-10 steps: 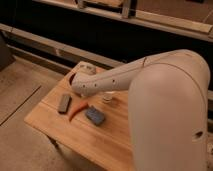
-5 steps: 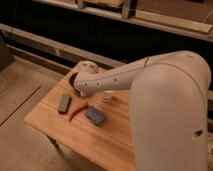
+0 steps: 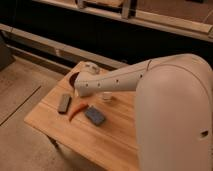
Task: Push the ceramic bowl across the table
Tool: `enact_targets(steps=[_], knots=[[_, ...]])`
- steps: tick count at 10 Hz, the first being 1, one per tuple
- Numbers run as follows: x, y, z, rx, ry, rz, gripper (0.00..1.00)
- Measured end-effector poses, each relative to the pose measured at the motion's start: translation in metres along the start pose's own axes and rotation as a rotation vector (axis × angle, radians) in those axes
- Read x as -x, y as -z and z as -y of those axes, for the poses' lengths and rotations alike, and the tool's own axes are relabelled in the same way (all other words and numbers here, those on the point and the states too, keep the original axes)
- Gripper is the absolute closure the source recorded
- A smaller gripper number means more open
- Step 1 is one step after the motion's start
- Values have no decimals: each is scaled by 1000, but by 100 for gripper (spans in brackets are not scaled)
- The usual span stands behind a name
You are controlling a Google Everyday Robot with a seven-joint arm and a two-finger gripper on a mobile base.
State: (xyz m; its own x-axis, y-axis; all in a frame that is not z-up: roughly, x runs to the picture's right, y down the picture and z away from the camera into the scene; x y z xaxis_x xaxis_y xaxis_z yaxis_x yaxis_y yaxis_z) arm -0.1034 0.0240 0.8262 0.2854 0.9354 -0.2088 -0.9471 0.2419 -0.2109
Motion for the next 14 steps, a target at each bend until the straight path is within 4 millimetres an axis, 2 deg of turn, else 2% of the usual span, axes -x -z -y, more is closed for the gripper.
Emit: enact_targets(steps=[1, 3, 10, 12, 14], knots=[[-5, -3, 16, -38, -28, -17, 35], [-7, -7, 25, -65, -45, -31, 35], [11, -19, 22, -93, -41, -42, 35], [10, -37, 16, -68, -38, -65, 35], [16, -43, 15, -58, -19, -56, 35]])
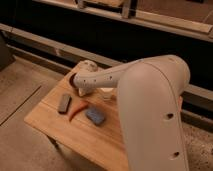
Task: Push the ceramic bowl across the table
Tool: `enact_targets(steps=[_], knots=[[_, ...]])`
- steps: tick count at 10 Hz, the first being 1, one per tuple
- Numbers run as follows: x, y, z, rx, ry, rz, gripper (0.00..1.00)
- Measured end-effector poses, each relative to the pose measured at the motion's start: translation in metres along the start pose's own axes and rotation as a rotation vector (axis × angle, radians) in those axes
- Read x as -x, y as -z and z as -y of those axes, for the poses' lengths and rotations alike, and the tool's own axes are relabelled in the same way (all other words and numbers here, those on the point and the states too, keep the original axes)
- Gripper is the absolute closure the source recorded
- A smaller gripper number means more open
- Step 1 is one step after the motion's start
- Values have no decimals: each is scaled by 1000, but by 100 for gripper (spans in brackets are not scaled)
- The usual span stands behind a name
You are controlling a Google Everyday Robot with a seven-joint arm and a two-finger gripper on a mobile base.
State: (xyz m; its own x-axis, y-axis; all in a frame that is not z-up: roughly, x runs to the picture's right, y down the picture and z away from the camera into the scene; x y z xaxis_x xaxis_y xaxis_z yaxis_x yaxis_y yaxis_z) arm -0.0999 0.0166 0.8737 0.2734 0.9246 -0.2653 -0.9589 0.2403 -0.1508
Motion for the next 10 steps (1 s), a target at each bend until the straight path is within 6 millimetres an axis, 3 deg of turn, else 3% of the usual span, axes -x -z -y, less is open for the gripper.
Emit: enact_targets(steps=[5, 10], knots=[[26, 3, 7, -30, 74, 77, 35], [30, 8, -14, 125, 119, 121, 35]])
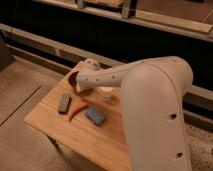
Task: Push the ceramic bowl across the table
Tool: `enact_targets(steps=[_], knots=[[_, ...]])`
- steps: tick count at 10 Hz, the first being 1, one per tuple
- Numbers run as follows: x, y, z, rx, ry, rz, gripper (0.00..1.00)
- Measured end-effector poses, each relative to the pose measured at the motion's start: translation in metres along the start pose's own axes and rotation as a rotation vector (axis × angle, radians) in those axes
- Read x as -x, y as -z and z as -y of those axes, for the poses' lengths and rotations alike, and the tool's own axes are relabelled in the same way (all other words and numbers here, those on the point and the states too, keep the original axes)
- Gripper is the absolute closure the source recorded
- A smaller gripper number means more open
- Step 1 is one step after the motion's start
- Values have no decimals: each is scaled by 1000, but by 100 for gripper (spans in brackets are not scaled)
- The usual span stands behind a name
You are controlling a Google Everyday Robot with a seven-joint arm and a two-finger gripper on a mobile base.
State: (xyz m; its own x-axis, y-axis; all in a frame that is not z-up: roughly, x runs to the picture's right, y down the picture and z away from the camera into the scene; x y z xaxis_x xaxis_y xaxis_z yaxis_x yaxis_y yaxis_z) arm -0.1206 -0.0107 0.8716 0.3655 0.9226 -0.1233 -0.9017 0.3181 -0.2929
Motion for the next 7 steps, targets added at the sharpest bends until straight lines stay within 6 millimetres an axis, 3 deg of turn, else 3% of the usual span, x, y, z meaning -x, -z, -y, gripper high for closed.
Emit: enact_targets(steps=[3, 7], knots=[[0, 7, 4, 86, -2, 24, 35], [-8, -3, 19, 75, 4, -40, 35]])
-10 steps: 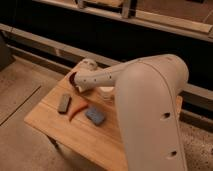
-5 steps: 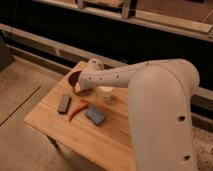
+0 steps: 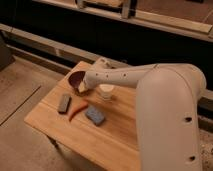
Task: Push the ceramic bowl across the table
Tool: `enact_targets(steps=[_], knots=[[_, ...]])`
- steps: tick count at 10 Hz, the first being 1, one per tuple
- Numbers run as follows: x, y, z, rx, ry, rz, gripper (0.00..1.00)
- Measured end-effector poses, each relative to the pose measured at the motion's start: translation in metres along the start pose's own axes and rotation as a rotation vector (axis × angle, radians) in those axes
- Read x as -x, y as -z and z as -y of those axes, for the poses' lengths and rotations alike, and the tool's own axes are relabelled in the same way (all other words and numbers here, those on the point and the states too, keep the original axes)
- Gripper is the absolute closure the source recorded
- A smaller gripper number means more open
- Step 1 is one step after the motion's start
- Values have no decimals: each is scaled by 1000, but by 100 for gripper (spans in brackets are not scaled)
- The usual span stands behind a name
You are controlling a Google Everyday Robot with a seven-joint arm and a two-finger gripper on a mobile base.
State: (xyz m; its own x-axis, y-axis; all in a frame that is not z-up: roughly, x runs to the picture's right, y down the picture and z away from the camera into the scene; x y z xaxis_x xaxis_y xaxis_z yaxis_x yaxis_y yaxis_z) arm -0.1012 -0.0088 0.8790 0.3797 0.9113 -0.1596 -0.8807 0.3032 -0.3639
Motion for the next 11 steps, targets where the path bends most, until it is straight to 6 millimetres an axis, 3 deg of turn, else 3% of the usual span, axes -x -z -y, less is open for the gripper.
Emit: enact_targets(steps=[11], knots=[[35, -14, -6, -61, 167, -35, 35]])
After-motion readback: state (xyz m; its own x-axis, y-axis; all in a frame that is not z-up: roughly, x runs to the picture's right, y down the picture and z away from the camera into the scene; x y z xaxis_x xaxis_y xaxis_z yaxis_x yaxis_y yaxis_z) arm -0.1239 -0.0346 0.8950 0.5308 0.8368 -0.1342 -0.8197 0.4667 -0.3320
